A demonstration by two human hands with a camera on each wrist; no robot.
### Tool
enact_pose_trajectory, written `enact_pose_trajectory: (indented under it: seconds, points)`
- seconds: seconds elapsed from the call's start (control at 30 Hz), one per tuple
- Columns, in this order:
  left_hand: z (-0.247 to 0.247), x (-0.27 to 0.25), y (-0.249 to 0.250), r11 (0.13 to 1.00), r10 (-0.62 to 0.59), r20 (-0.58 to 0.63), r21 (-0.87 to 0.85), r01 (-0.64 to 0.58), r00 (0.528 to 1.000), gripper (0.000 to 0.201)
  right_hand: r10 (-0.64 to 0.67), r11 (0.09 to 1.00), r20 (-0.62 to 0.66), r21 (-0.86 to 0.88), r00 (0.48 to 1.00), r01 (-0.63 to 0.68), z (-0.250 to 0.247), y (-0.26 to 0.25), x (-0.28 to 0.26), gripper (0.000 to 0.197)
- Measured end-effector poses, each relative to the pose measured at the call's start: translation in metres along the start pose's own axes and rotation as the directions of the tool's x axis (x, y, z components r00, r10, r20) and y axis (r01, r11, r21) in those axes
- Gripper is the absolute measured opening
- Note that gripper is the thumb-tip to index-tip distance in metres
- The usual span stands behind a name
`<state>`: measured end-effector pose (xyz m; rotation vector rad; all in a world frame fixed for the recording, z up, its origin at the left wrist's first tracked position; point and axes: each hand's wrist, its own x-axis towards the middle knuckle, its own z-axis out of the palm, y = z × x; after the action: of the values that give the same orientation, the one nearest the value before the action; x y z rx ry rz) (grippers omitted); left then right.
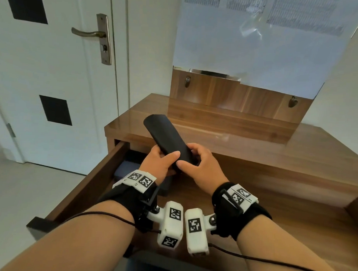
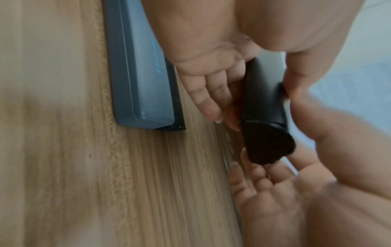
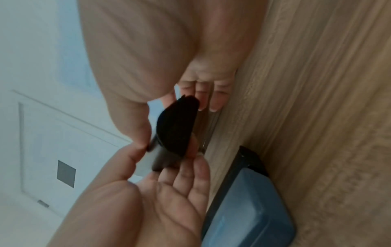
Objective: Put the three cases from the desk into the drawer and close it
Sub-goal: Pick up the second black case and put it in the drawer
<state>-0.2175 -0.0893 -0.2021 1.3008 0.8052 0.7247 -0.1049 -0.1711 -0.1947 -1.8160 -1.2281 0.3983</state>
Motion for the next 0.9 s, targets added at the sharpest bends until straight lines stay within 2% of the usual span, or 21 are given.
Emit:
enact_pose_trajectory:
  seconds: [0.13,0.27,0.43,0.63,0.7,0.8,0.9]
  points:
    - [-0.010,0.004,-0.005,0.982,0.035,0.006,0.188,-0.035,0.999,0.083,0.048,0.997,-0.076,0.062,0.996,-0.043,-0.003,0.009,-0.006,0.041]
    - [-0.011,-0.004,0.002,0.939,0.037,0.099,0.337,-0.068,0.994,0.071,0.048,0.997,-0.113,0.067,0.992,-0.041,-0.014,0.018,-0.009,0.041]
    - [-0.014,-0.009,0.004,0.889,0.065,0.184,0.435,-0.141,0.981,0.078,0.059,0.987,-0.151,0.157,0.987,-0.035,-0.027,0.019,-0.009,0.050]
    - [-0.018,-0.014,0.010,0.827,0.134,0.158,0.527,-0.199,0.978,0.059,0.118,0.966,-0.146,0.245,0.982,-0.079,-0.029,0.017,-0.007,0.064]
    - [-0.021,-0.015,0.016,0.831,0.116,0.160,0.524,-0.184,0.980,0.056,0.139,0.955,-0.137,0.280,0.981,-0.096,-0.030,0.017,-0.006,0.064]
    - [-0.029,-0.019,0.026,0.857,0.057,0.237,0.486,-0.170,0.970,0.050,0.144,0.950,-0.118,0.295,0.983,-0.103,-0.031,0.014,-0.005,0.059]
    - [-0.043,-0.023,0.031,0.823,-0.036,0.310,0.548,-0.148,0.950,0.053,0.128,0.936,-0.023,0.332,0.991,-0.114,-0.030,0.011,-0.006,0.043]
